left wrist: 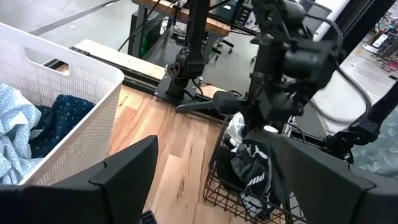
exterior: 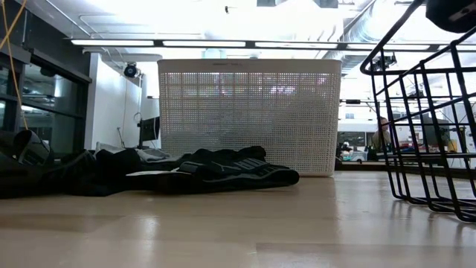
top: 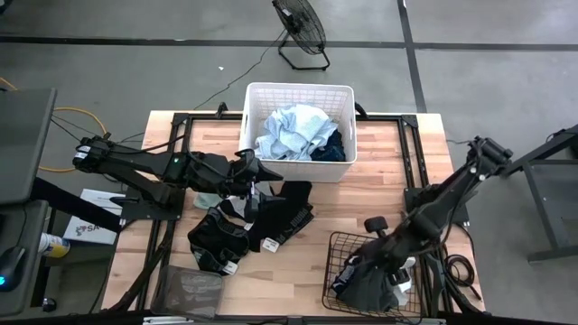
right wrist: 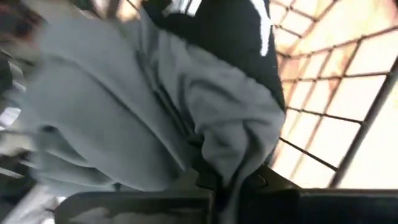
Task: Pick & Place Cloths
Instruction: Put the gray boxer into the wire basket, then put the right black boxer into the wire basket
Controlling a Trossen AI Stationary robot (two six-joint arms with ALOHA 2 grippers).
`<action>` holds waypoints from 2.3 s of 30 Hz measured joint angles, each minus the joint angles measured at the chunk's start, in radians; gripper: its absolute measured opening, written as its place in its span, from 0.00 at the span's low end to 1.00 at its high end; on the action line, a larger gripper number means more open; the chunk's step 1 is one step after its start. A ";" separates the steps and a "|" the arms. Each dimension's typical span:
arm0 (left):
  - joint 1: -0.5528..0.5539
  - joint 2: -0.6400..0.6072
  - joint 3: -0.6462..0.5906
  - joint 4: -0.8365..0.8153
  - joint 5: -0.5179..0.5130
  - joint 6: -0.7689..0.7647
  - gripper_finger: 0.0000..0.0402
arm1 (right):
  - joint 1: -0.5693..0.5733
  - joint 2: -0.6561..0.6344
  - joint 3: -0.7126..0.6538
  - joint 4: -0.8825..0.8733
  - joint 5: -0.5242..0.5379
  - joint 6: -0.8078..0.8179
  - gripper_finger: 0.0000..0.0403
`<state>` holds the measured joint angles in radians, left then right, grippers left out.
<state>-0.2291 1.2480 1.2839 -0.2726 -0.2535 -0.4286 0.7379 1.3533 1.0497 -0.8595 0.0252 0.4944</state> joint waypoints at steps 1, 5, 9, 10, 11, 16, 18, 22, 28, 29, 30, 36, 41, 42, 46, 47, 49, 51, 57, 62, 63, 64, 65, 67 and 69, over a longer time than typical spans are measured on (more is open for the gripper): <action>0.000 0.000 0.000 0.000 0.000 0.000 0.82 | 0.006 0.020 0.013 -0.028 0.015 -0.013 0.01; 0.000 0.000 0.000 0.000 0.000 0.000 0.82 | 0.028 0.085 0.029 -0.078 0.029 -0.029 0.01; 0.000 0.000 0.000 -0.002 0.000 0.000 0.82 | 0.067 0.158 0.029 -0.079 0.029 -0.033 0.01; 0.000 0.000 0.000 -0.006 0.000 0.000 0.82 | 0.075 0.177 0.029 -0.079 0.028 -0.032 0.01; 0.000 0.000 0.000 -0.013 0.000 0.000 0.82 | 0.084 0.195 0.029 -0.079 0.028 -0.032 0.01; 0.000 0.000 0.000 -0.023 -0.001 0.000 0.82 | 0.110 0.271 0.029 -0.079 0.025 -0.028 0.01; 0.000 0.000 0.000 -0.024 -0.001 0.000 0.82 | 0.109 0.296 0.029 -0.075 0.021 -0.022 0.01; 0.000 0.000 0.000 -0.023 -0.003 0.000 0.82 | 0.109 0.329 0.031 -0.065 0.013 -0.019 0.01; 0.000 0.000 0.000 -0.023 -0.003 0.000 0.82 | 0.105 0.337 0.032 -0.073 0.009 0.025 0.02; 0.000 0.000 0.000 -0.023 -0.003 0.000 0.82 | 0.105 0.334 0.031 -0.076 0.002 0.039 0.03; 0.000 0.000 0.000 -0.023 -0.003 0.000 0.82 | 0.105 0.330 0.030 -0.079 -0.009 0.052 0.04; 0.000 0.000 0.000 -0.022 -0.002 0.000 0.82 | 0.104 0.287 0.027 -0.074 -0.038 0.090 0.15; 0.000 0.000 0.000 -0.022 -0.002 0.000 0.82 | 0.099 0.249 0.026 -0.077 -0.040 0.162 0.32; 0.000 0.000 0.000 -0.022 -0.002 0.000 0.82 | 0.099 0.242 0.026 -0.077 -0.039 0.172 0.36; 0.000 0.000 0.000 -0.022 -0.002 0.000 0.82 | 0.097 0.204 0.027 -0.078 -0.047 0.201 0.53; 0.000 0.000 0.000 -0.022 -0.002 0.000 0.82 | 0.096 0.195 0.026 -0.079 -0.057 0.208 0.57; 0.000 0.000 0.000 -0.022 -0.002 0.000 0.82 | 0.097 0.172 0.027 -0.080 -0.067 0.223 0.63; 0.000 0.000 0.000 -0.022 -0.002 0.000 0.82 | 0.097 0.147 0.027 -0.082 -0.077 0.245 0.68; 0.000 0.000 0.000 -0.022 -0.002 0.000 0.82 | 0.097 0.066 0.027 -0.122 -0.068 0.318 0.73; 0.000 0.000 0.000 -0.022 -0.002 0.000 0.82 | 0.097 -0.004 0.027 -0.135 -0.029 0.349 0.72; 0.000 0.000 0.000 -0.022 -0.002 0.000 0.82 | 0.097 -0.018 0.027 -0.136 -0.023 0.355 0.72; 0.000 0.000 0.000 -0.022 -0.002 0.000 0.82 | 0.097 -0.030 0.027 -0.139 -0.016 0.359 0.72; 0.000 0.000 0.000 -0.022 -0.002 0.000 0.82 | 0.097 -0.042 0.027 -0.144 -0.012 0.368 0.72; 0.000 0.000 0.000 -0.022 -0.002 0.000 0.82 | 0.097 -0.067 0.027 -0.163 -0.004 0.385 0.72; 0.000 0.000 0.000 -0.022 -0.002 0.000 0.82 | 0.097 -0.089 0.027 -0.179 -0.004 0.406 0.72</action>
<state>-0.2293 1.2478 1.2836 -0.2945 -0.2554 -0.4286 0.8350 1.2641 1.0771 -1.0386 0.0211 0.9009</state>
